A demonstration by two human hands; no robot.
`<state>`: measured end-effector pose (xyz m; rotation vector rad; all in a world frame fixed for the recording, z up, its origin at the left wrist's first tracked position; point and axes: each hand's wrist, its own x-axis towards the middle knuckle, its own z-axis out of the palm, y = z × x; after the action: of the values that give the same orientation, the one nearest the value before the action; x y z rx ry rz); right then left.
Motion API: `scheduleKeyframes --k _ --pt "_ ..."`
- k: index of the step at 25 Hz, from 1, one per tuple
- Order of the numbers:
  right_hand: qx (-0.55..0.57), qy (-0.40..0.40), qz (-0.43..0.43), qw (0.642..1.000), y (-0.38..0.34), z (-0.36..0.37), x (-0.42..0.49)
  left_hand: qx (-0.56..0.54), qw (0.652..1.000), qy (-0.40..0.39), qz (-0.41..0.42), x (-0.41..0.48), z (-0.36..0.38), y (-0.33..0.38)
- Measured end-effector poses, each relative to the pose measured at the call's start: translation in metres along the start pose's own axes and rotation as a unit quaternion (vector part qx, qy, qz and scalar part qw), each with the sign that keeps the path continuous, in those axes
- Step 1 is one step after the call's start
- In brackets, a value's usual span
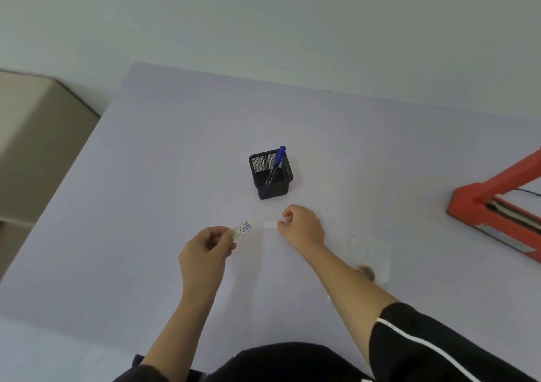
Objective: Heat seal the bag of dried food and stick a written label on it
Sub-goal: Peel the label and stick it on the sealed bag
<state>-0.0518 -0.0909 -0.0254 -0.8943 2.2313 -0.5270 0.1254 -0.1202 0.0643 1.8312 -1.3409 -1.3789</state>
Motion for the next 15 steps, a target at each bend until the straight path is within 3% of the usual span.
scheduleKeyframes --k 5,10,15 --pt "0.095 0.086 -0.031 0.991 0.028 -0.035 -0.027 0.002 0.999 -0.051 0.011 -0.006 0.024 0.002" --pt "0.167 0.224 0.069 0.958 0.118 -0.076 -0.077 0.053 0.979 -0.194 0.006 -0.026 0.075 -0.005" --pt "0.171 0.168 0.130 0.962 0.169 -0.087 -0.091 0.142 0.938 -0.313 0.048 -0.042 0.143 -0.008"
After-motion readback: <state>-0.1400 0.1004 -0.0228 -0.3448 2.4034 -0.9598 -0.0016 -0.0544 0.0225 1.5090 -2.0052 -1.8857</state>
